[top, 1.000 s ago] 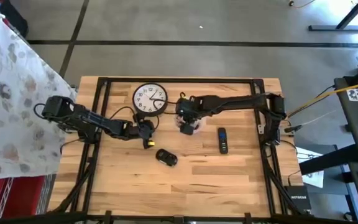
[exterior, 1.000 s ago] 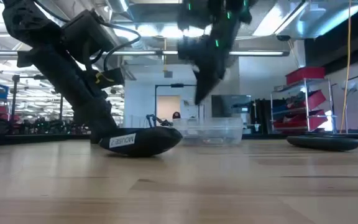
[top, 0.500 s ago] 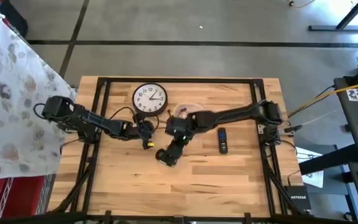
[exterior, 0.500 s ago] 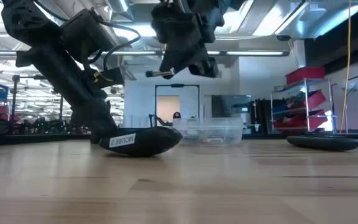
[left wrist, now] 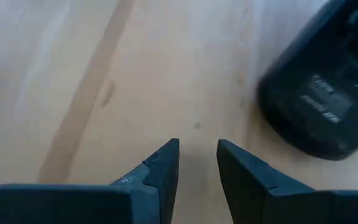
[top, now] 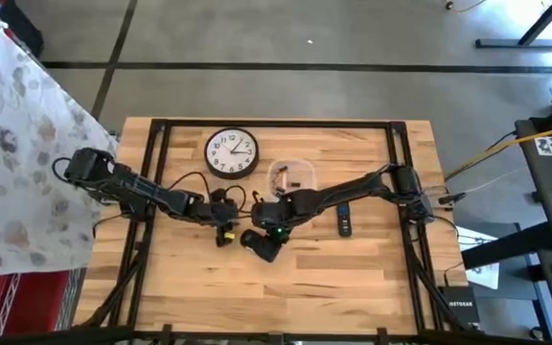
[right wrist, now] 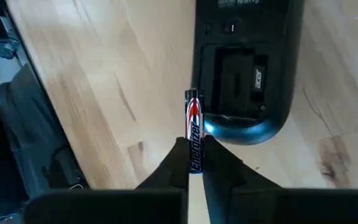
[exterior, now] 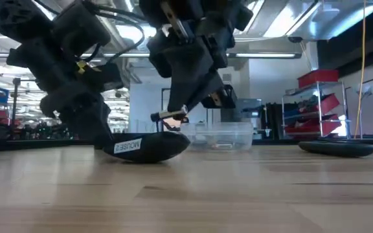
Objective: Insert battery
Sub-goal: Insert the silver battery into the computer mouse
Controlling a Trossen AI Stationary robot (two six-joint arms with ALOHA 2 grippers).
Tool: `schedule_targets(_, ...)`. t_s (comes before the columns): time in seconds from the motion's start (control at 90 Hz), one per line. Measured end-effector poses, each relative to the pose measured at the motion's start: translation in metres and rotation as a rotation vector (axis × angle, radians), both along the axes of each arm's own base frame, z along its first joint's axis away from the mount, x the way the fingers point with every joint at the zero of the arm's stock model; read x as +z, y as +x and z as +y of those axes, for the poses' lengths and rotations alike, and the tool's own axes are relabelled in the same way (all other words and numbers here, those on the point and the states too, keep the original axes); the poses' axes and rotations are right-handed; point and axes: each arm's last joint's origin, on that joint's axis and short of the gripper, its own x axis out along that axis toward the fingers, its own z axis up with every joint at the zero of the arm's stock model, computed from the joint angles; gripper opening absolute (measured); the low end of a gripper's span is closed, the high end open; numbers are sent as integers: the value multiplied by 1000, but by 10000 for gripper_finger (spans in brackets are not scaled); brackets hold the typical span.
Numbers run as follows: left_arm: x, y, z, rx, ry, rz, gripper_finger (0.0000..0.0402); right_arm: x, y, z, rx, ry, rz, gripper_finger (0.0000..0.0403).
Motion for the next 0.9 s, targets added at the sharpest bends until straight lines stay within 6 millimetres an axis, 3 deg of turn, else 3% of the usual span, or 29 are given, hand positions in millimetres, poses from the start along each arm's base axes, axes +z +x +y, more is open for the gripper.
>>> schedule_targets(0.389, 6, 6, -8, -31, -18, -98, 95, -8, 1, -14, -38, -23, 34, 1)
schedule_targets(0.9, 6, 5, -11, -59, -52, -83, 95, -15, -1, -13, -37, -39, 80, 1)
